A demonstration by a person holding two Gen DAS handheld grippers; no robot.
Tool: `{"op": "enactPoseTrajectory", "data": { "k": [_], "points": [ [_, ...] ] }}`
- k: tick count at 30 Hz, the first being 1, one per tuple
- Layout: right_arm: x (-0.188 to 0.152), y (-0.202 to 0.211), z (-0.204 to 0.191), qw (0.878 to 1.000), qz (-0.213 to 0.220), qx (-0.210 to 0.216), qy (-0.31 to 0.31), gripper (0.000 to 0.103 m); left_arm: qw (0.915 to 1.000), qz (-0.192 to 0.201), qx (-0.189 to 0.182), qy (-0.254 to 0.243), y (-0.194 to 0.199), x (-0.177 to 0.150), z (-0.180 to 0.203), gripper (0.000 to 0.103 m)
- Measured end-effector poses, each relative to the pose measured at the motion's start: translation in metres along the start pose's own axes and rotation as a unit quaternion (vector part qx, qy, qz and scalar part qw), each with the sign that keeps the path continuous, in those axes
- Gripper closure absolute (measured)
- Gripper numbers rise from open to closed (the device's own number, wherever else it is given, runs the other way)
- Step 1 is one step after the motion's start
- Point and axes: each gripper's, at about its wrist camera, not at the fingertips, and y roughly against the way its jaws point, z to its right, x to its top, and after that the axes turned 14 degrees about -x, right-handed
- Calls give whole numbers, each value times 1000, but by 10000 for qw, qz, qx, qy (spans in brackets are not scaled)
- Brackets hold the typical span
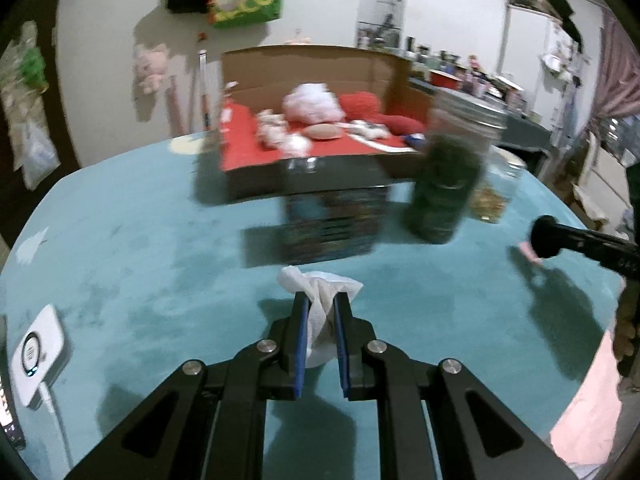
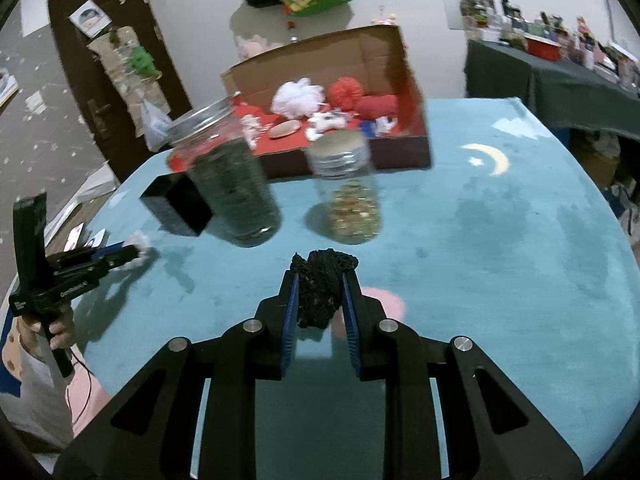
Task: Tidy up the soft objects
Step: 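Carry the white tissue and black fluffy ball over the red box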
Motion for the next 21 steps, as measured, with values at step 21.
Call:
{"op": "enactPoseTrajectory", "data": {
  "k": [21],
  "points": [
    [53, -41, 37, 9985, -196, -328, 380, 82, 9986, -283, -384, -249, -26, 49, -65, 90]
  ]
}}
